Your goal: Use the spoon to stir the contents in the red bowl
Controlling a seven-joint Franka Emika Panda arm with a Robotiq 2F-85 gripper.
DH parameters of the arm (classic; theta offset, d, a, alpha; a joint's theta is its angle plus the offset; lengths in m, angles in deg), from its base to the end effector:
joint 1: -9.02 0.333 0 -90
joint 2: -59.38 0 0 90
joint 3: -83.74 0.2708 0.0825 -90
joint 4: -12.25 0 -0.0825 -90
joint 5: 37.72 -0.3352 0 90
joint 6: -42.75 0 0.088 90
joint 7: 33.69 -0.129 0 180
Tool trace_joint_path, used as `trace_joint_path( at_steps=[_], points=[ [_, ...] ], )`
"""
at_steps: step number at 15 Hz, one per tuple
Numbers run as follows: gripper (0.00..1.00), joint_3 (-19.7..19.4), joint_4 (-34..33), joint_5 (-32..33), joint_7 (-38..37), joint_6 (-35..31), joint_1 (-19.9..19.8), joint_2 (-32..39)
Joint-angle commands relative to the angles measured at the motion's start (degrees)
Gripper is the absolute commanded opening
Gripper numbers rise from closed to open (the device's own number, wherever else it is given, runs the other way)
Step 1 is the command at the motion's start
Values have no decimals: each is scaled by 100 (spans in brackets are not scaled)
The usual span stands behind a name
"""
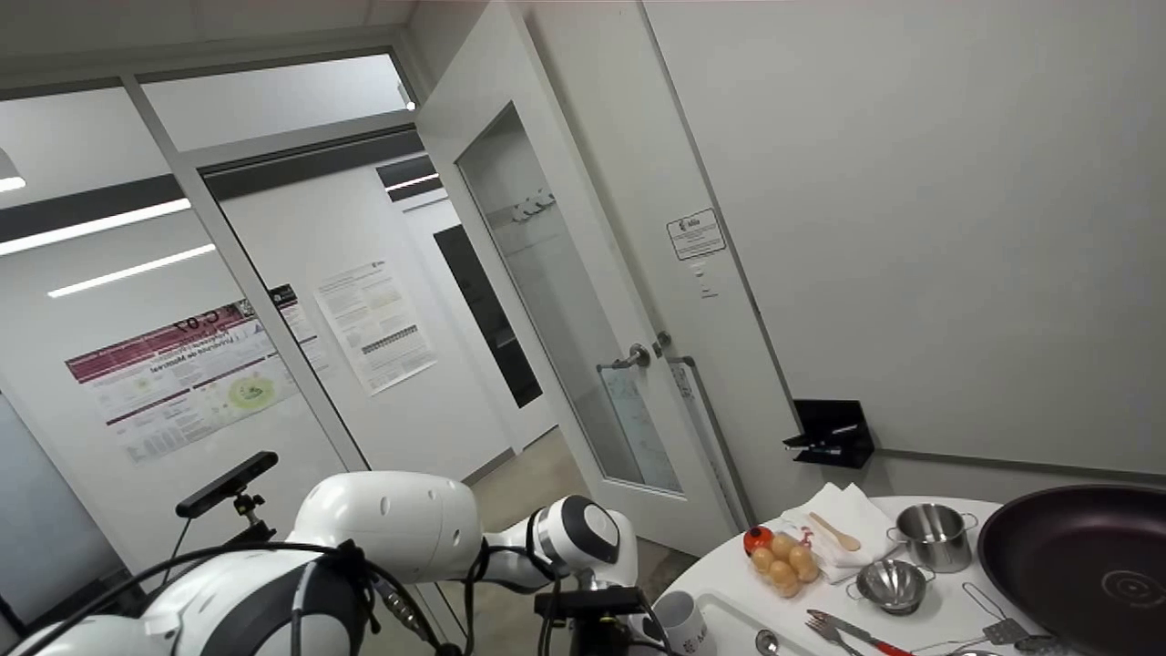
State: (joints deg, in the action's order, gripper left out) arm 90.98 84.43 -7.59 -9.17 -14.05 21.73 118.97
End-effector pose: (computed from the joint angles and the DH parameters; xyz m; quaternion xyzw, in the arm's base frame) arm 0.4891 0.0850 0.1288 0.7133 0.3203 -0.5983 0.1751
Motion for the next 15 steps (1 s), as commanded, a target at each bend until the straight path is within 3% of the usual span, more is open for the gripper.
trace_joint_path(
  at_steps=[1, 15],
  points=[
    [9, -41, -478, 326, 90, 320, 159, 313],
    [9, -108, -1792, 611, 294, 493, 420, 1307]
  ],
)
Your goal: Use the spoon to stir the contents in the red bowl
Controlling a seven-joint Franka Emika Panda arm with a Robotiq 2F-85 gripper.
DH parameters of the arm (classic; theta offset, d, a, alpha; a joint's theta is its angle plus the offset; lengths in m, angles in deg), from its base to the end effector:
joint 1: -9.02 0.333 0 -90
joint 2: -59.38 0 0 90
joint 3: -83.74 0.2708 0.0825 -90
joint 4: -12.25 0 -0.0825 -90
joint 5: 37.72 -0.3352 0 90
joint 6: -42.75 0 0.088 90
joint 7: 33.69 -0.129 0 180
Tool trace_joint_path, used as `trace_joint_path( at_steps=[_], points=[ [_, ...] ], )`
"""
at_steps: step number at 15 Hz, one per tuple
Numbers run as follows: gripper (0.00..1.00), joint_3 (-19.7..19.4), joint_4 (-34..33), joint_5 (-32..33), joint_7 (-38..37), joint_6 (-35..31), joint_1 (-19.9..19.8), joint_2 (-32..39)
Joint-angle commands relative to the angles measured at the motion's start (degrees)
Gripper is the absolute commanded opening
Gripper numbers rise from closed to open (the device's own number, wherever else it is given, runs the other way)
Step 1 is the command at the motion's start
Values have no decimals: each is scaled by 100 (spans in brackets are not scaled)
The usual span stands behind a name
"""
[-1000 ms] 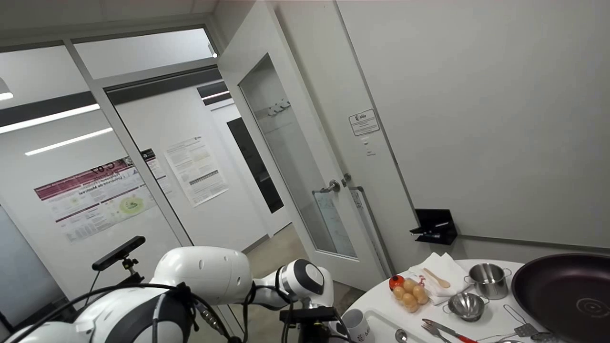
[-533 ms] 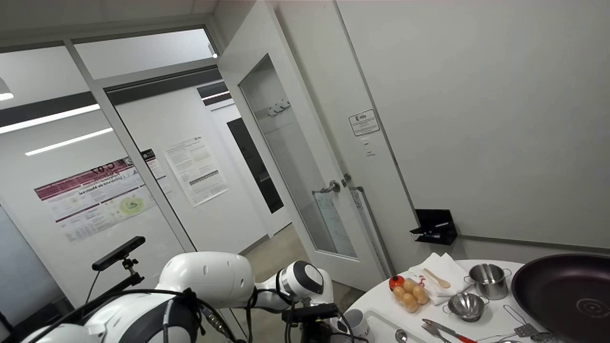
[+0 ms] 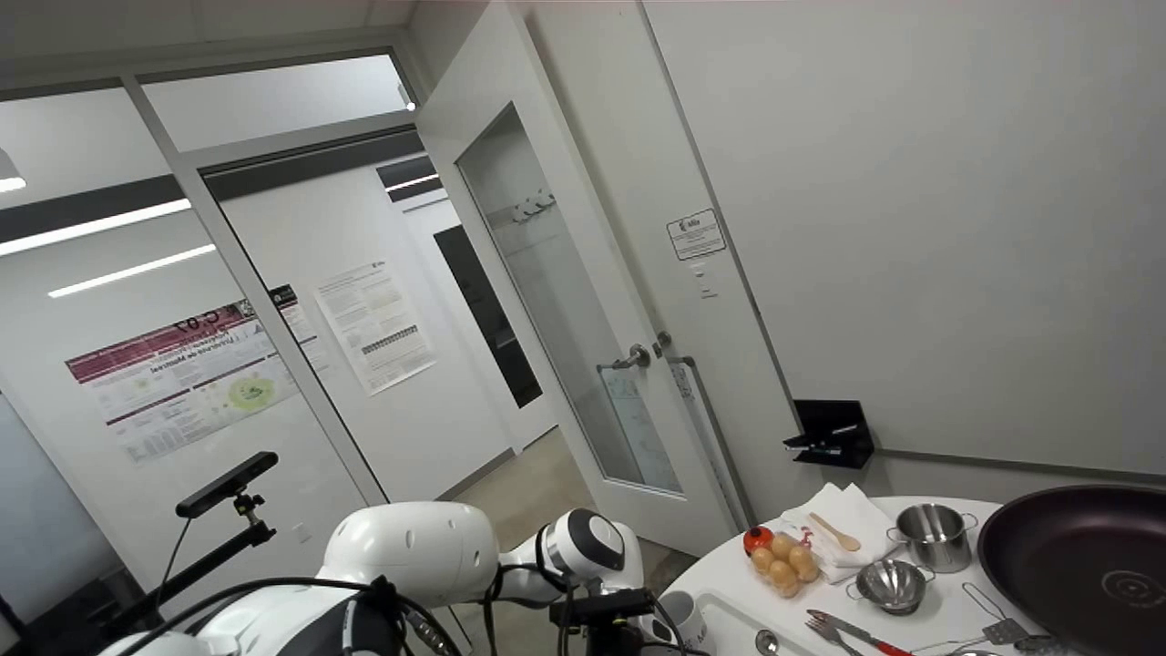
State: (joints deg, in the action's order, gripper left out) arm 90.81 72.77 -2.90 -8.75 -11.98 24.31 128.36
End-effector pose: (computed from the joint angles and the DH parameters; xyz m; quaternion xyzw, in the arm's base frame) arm 0.5052 0.0967 0.0989 0.7055 0.3235 -0.5915 0.2186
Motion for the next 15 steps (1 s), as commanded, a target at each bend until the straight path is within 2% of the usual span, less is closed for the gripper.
trace_joint_path(
  at_steps=[1, 7, 15],
  points=[
    [9, -102, -706, 145, 267, 289, 186, 413],
    [9, -212, -1176, 138, 372, 335, 304, 587],
    [9, -496, -1499, -67, 289, 466, -40, 739]
  ],
)
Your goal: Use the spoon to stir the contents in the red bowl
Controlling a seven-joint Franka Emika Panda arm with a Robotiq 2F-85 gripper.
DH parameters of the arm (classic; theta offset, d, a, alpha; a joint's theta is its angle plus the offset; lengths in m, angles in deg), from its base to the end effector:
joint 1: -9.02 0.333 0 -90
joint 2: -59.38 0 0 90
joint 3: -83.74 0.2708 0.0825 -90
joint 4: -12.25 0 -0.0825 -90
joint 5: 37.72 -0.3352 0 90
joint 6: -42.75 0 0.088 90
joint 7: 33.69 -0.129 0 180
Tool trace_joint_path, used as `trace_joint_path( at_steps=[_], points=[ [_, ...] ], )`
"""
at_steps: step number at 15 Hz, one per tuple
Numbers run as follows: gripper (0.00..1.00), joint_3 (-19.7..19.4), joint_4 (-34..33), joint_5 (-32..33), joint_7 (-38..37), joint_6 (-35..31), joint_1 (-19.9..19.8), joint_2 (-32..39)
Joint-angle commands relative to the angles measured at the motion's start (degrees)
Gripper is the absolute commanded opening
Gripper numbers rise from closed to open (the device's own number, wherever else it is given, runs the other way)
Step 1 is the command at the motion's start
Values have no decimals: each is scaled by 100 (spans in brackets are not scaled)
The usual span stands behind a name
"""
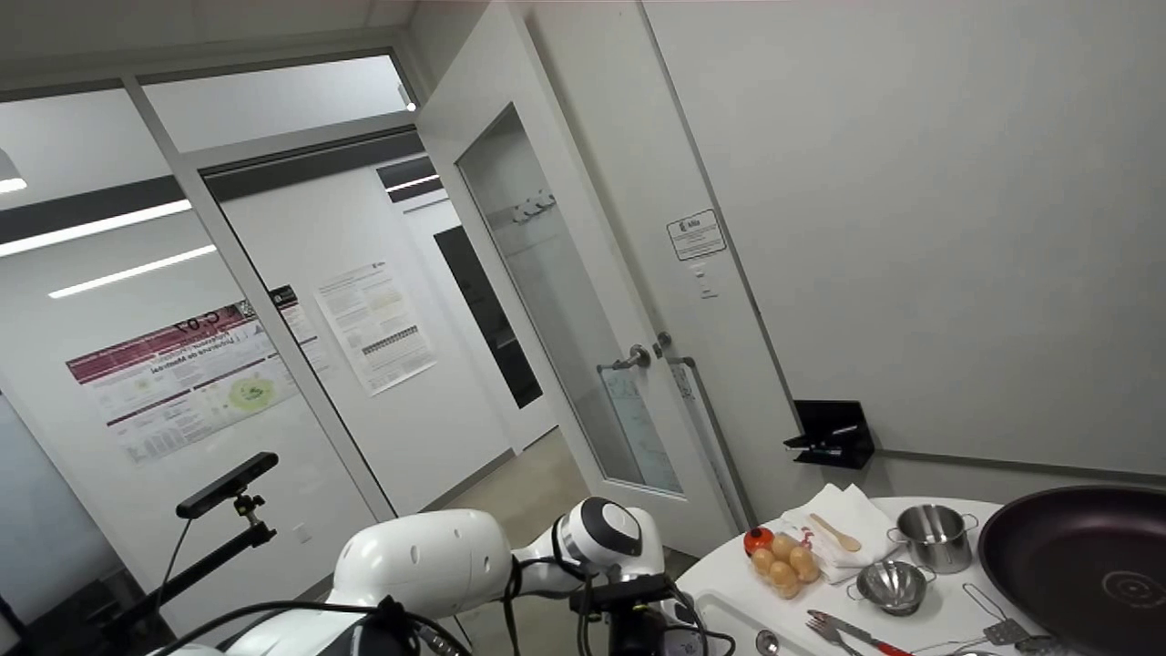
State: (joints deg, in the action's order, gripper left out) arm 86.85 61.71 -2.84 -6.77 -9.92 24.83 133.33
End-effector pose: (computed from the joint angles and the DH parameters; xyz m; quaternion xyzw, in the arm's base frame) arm 0.5310 0.0781 0.1065 0.7279 0.2955 -0.5749 0.2287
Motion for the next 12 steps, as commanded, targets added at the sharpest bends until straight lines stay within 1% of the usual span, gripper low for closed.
trace_joint_path(
  at_steps=[1, 6, 8, 12],
  points=[
    [9, -122, -397, -90, 64, 288, -140, 264],
    [9, -93, -284, -174, 0, 297, -268, 245],
    [9, -9, -96, -186, -38, 187, -254, 101],
    [9, 175, -4, -149, -24, 81, -125, -61]
  ],
)
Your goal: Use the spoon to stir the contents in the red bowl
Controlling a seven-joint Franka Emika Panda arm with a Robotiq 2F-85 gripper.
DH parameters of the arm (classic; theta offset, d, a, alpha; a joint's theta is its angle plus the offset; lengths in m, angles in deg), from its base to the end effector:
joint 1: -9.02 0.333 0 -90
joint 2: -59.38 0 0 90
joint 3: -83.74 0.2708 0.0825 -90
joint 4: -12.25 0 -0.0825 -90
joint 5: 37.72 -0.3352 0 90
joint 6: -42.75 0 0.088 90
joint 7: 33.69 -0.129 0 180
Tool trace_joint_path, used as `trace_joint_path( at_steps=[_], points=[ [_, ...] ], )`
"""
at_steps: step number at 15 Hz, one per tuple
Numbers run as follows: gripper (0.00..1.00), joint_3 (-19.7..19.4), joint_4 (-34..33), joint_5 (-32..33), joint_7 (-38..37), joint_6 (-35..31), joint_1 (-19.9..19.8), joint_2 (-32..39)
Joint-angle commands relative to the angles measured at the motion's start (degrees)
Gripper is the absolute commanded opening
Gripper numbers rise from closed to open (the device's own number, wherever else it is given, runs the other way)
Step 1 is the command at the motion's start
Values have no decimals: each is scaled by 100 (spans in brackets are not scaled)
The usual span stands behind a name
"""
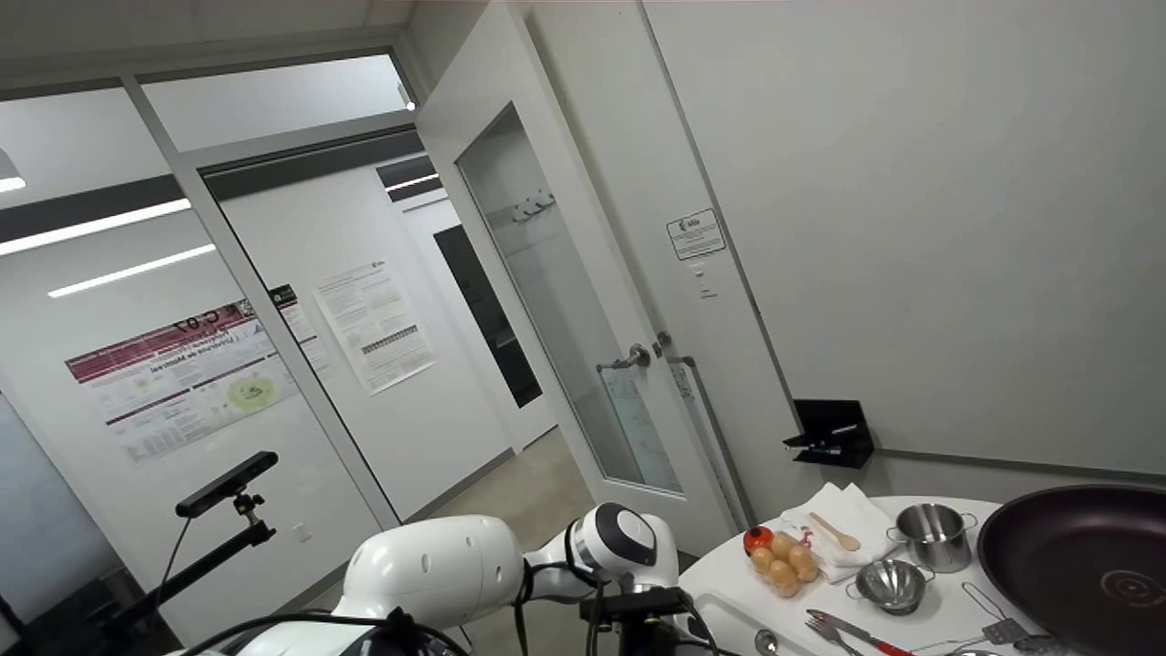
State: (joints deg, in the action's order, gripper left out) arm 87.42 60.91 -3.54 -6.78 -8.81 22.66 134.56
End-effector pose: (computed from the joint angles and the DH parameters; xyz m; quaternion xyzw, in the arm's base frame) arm 0.5277 0.0617 0.0989 0.7282 0.2818 -0.5893 0.2075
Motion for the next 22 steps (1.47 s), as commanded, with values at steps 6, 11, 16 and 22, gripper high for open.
trace_joint_path(
  at_steps=[6, 11, 16, 22],
  points=[
    [9, 233, -158, 62, 114, -28, 328, -209],
    [9, 73, -438, -36, 159, 37, 370, -22],
    [9, -46, -400, -183, 46, 74, 110, 179],
    [9, -23, -180, -339, -98, 76, -190, 182]
  ],
)
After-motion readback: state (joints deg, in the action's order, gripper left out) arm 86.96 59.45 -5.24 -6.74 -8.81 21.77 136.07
